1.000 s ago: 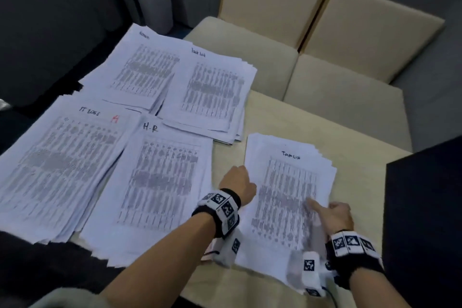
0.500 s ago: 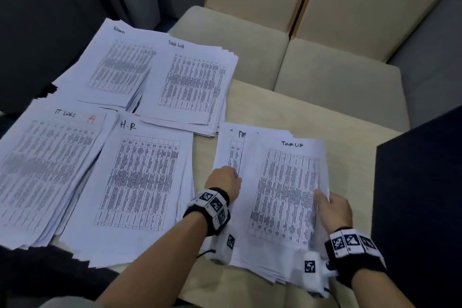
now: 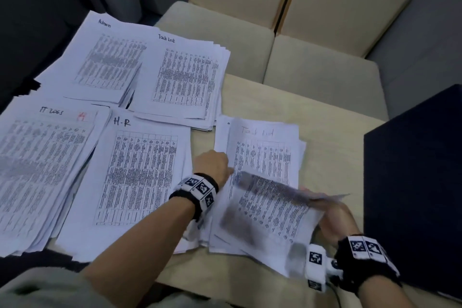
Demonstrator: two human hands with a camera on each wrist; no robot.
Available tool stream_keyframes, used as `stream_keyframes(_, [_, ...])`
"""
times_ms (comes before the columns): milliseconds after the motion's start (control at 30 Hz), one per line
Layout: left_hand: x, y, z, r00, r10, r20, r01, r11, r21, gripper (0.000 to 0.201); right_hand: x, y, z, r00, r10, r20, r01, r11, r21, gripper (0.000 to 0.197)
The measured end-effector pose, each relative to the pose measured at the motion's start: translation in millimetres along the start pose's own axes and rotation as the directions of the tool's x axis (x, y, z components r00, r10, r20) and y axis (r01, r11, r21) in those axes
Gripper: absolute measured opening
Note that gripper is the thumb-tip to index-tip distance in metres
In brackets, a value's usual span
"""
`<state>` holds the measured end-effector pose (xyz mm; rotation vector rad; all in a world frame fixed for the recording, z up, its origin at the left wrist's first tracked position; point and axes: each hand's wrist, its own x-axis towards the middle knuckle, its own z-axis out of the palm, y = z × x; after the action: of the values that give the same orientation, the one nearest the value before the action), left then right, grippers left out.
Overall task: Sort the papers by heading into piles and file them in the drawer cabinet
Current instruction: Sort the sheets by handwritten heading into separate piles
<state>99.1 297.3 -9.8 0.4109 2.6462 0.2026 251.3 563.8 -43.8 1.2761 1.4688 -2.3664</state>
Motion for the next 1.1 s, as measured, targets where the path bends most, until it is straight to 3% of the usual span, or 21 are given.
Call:
stream_keyframes(133, [-4, -4, -16, 0.993, 0.089, 0.078, -0.100, 0.984, 0.146, 0.032, -5, 0, 14, 0.999, -0.036, 0.001, 0.036, 0.999, -0.016, 0.047])
stream_keyframes(300, [-10, -3, -28, 0.935, 0.099, 0.341, -0.194, 0.947, 0.257, 0.026, -5, -13, 25, 0.994, -0.106, 0.019, 0.106, 0.994, -0.002, 0.011])
stream_keyframes(367, [-13, -1, -32, 0.923, 0.053, 0.382, -0.195, 0.919, 0.343, 0.021, -8, -18, 28, 0.995, -0.085, 0.044, 0.087, 0.995, -0.055, 0.005])
stream_keyframes(400, [-14, -1, -35, 0.927, 0.044, 0.372, -0.190, 0.911, 0.367, 0.022, -9, -22, 29, 0.998, -0.053, 0.038, 0.056, 0.996, -0.070, 0.007])
stream_keyframes(533, [-17, 1, -50, 0.966, 0.120, 0.230, -0.190, 0.930, 0.314, 0.043, -3, -33, 27, 0.996, 0.085, 0.015, -0.085, 0.996, -0.026, 0.051])
stream_keyframes(600, [-17, 2, -49, 0.964, 0.187, 0.189, -0.227, 0.949, 0.218, 0.051, -4, -36, 31, 0.990, 0.130, 0.046, -0.128, 0.990, -0.057, 0.056])
stream_keyframes(733, [-16, -8, -30, 0.931, 0.353, 0.098, -0.327, 0.922, -0.207, 0.041, -7, -39, 37, 0.995, 0.099, 0.020, -0.098, 0.993, -0.068, 0.063])
stream_keyframes(833, [-23, -14, -18, 0.921, 0.388, 0.042, -0.312, 0.796, -0.518, 0.043, -3, -39, 31, 0.998, 0.067, 0.015, -0.064, 0.989, -0.131, 0.061])
stream_keyframes(933, [-32, -16, -13, 0.893, 0.433, 0.122, -0.171, 0.578, -0.798, 0.041, -2, -39, 26, 0.997, 0.074, 0.015, -0.071, 0.988, -0.135, 0.060])
stream_keyframes(967, [-32, -16, -12, 0.893, 0.430, 0.133, -0.164, 0.585, -0.794, 0.035, -6, -41, 29, 0.997, 0.073, 0.021, -0.070, 0.988, -0.138, 0.053])
stream_keyframes(1033, [-26, -16, -7, 0.941, 0.326, 0.093, -0.218, 0.792, -0.571, 0.037, -8, -41, 27, 0.995, 0.100, 0.021, -0.096, 0.985, -0.145, 0.040])
stream_keyframes(1067, [-23, -14, -3, 0.975, 0.219, 0.026, -0.190, 0.892, -0.411, 0.041, -10, -42, 29, 0.995, 0.086, -0.045, -0.092, 0.985, -0.146, 0.026])
stream_keyframes(1100, [-20, -13, 1, 0.996, 0.073, -0.055, -0.087, 0.948, -0.306, 0.043, -11, -42, 31, 0.994, 0.037, -0.100, -0.054, 0.982, -0.178, 0.012])
